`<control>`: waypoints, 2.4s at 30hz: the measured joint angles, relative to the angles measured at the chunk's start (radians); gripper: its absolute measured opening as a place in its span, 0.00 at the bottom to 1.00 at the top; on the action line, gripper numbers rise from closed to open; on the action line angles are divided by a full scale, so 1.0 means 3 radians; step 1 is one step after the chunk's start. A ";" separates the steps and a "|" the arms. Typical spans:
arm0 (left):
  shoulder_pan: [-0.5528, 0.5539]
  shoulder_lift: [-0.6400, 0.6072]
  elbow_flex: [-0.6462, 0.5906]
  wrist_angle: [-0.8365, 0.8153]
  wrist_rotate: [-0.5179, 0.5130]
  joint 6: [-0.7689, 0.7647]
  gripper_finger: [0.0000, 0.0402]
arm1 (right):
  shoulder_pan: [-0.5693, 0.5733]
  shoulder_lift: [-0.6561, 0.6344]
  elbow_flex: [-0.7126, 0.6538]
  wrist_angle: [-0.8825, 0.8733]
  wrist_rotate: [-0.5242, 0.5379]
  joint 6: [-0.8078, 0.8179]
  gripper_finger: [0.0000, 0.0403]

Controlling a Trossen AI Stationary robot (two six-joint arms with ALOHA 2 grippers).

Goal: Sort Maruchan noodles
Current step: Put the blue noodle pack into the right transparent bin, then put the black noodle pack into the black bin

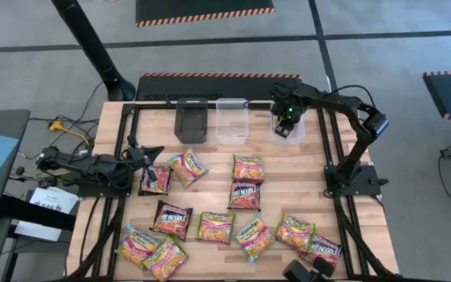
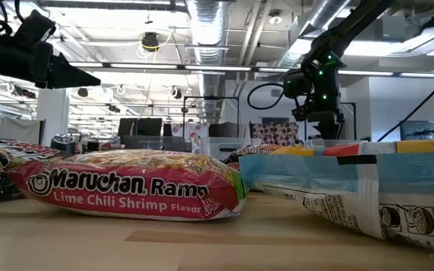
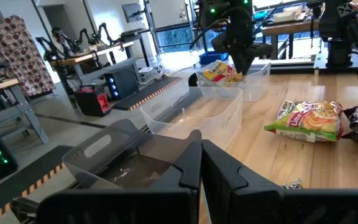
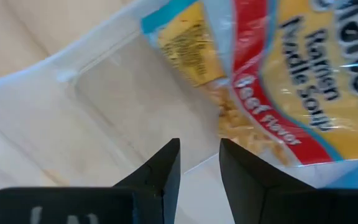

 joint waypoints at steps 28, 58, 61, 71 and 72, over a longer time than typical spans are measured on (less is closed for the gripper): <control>0.0001 -0.0001 0.0000 0.0000 0.0001 0.0000 0.00 | -0.0096 0.0004 -0.0002 0.0116 -0.0371 0.0811 0.33; 0.0001 0.0000 0.0000 0.0000 0.0001 0.0000 0.00 | -0.0313 0.0499 0.0213 0.0570 -0.0011 0.1179 0.33; 0.0000 -0.0001 0.0000 0.0000 0.0001 0.0000 0.00 | -0.0337 0.0498 0.0269 0.0514 -0.0064 0.1203 0.33; 0.0000 -0.0001 0.0000 0.0000 0.0001 0.0000 0.00 | -0.0221 0.0496 0.0539 -0.0121 -0.0094 0.1194 0.33; 0.0001 0.0000 0.0000 0.0000 0.0001 0.0000 0.00 | -0.0199 0.0496 0.0570 -0.0175 -0.0094 0.1194 0.33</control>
